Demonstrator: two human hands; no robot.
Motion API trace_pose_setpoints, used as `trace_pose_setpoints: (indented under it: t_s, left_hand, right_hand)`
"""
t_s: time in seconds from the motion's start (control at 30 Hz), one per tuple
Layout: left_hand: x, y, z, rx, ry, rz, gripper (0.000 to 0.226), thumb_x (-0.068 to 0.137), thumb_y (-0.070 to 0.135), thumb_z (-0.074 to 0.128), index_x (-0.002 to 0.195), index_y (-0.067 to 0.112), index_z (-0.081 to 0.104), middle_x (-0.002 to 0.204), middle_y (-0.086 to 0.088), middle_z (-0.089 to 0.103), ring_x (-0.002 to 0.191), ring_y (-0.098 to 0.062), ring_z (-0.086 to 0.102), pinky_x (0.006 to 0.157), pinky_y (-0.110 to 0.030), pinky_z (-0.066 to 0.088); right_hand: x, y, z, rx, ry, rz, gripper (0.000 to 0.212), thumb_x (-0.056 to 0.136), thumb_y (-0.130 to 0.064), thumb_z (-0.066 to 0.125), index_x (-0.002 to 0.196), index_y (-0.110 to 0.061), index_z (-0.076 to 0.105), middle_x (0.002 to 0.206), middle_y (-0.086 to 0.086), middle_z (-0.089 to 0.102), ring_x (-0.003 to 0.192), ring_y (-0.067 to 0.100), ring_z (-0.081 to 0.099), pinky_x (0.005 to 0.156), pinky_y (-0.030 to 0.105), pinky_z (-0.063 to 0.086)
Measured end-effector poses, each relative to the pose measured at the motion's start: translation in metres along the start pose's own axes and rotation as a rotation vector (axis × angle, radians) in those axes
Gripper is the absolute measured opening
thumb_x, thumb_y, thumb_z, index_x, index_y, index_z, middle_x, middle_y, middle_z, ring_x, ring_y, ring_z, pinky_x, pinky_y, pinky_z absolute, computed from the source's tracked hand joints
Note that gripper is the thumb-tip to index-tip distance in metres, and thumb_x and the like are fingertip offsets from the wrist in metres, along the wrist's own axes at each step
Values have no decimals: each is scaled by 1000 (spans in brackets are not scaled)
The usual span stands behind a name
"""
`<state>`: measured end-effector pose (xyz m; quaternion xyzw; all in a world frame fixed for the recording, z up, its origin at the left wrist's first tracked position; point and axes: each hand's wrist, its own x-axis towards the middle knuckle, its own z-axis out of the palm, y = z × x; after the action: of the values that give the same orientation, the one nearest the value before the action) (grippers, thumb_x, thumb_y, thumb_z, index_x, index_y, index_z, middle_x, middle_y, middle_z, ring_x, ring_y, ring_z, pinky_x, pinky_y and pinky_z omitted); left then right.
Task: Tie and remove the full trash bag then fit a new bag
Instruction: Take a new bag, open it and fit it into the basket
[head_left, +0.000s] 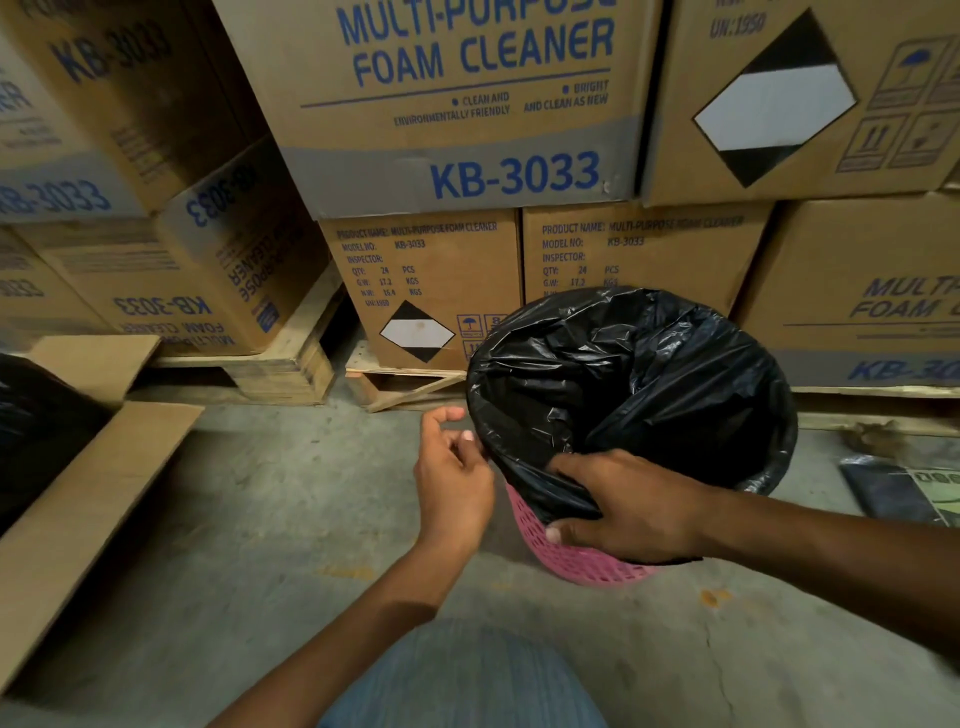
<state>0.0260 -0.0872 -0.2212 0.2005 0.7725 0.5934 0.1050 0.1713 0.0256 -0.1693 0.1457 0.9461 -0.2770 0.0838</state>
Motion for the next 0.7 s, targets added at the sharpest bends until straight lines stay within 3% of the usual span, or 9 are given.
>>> trace_pose_setpoints:
  t_s: [0.1,0.17,0.23,0.33,0.43,0.5,0.57,0.63,0.7]
  left_hand:
    - [10,11,-4,45,87,72,26,100,17,50,125,25,49,116,3,58,112,-15,58,88,-23,46]
    - [17,23,-4,78,65,178,40,99,31,51,138,24,43,141,2,47,132,-12,43,104,-28,36]
    - [18,34,1,192,-28,386,57,98,44,47,148,20,35,153,-3,36,143,-14,32,114,-33,29]
    - [10,32,14,498,-334,702,67,96,57,36,153,22,31,161,-4,35,153,-18,22,124,-45,18]
    - [8,15,16,643,-445,907,67,94,60,34,148,21,41,153,-1,47,150,-17,30,120,-51,23]
    - [12,3,8,621,-434,913,73,92,66,32,149,21,38,158,-2,40,153,-17,22,121,-50,21]
    - [17,-5,-2,544,-411,847,81,90,74,30,151,22,32,162,-3,31,154,-18,17,120,-54,23]
    - [24,6,-7,357,-318,716,82,87,76,32,152,25,29,161,-2,32,152,-19,23,118,-56,29]
    - [37,36,-1,146,-180,473,79,87,74,36,151,29,27,158,4,33,147,-12,29,117,-52,32]
  right_hand:
    - [-4,4,-23,92,-29,14,53,77,-74,57,113,-36,59,99,-11,70,90,3,67,83,29,56]
    - [-9,20,-44,130,35,62,58,76,-81,45,111,-38,62,102,-14,70,95,2,65,87,30,54]
    - [-18,46,-60,57,204,121,65,77,-85,34,112,-38,62,109,-13,68,102,6,62,90,36,52]
    - [-43,95,-57,-240,456,203,72,86,-81,23,123,-30,59,119,-2,64,113,20,55,94,45,46]
    - [-63,114,-46,-369,388,186,69,91,-74,16,124,-30,58,121,-3,63,119,19,51,98,38,38]
    - [-65,110,-52,-479,228,212,66,87,-77,18,125,-37,54,124,-9,60,122,15,49,105,37,34]
    - [-59,100,-66,-474,101,246,62,81,-78,35,127,-40,50,126,-9,55,122,14,48,105,38,36]
    - [-48,88,-81,-366,145,231,61,81,-71,50,130,-35,49,126,-5,53,120,18,48,100,40,42]
    - [-27,76,-90,-270,234,188,59,83,-62,58,131,-29,51,125,0,54,119,21,50,99,40,45]
